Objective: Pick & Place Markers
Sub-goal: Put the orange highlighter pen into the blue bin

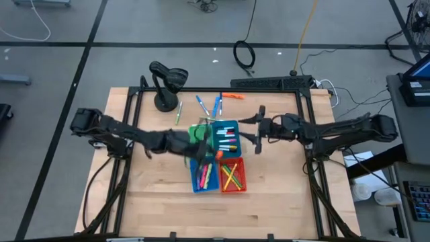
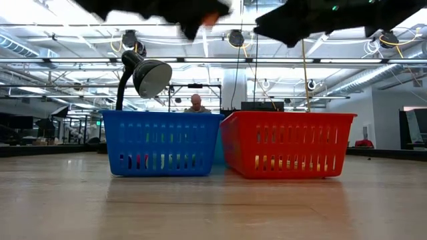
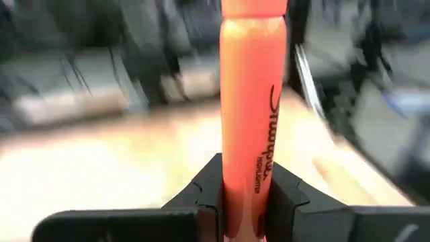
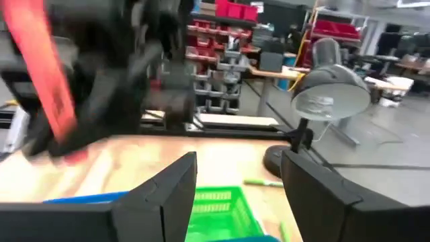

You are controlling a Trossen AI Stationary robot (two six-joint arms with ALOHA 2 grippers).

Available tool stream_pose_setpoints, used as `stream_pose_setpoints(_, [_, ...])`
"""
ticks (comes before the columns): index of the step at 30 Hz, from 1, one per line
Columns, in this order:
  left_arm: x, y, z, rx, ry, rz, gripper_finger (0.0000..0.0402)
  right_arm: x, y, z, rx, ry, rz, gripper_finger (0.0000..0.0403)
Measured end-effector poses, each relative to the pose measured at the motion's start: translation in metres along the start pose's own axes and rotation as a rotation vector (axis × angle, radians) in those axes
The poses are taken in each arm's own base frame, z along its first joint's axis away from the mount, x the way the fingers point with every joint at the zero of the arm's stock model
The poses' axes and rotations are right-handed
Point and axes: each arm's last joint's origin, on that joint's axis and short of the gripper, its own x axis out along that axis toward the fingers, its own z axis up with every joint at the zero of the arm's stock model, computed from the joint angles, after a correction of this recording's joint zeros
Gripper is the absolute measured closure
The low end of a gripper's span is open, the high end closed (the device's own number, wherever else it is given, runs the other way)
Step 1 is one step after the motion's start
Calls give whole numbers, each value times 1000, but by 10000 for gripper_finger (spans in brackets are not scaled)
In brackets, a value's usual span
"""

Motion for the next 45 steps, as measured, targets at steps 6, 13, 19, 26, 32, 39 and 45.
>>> stream_pose_setpoints(6, [-21,-44,-66,-186,236,-102,342,-10,-1,6,20,-3,15,210])
stream_pose_setpoints(13, [-37,-69,-105,-436,252,-42,342,-11,-1,7,23,-49,12,220])
stream_pose_setpoints(19, [-37,-69,-101,-481,208,-37,298,-11,-1,9,24,-67,14,223])
stream_pose_setpoints(26, [-36,-67,-98,-478,169,-45,294,-11,-1,8,24,-56,15,225])
stream_pose_setpoints(32, [-36,-66,-98,-471,169,-42,295,-11,0,7,23,-50,17,228])
stream_pose_setpoints(39, [-36,-68,-97,-444,176,-105,294,-11,-1,7,23,-52,16,228])
stream_pose_setpoints(45, [-27,-78,-76,-336,147,-218,313,-11,-1,8,24,-54,16,230])
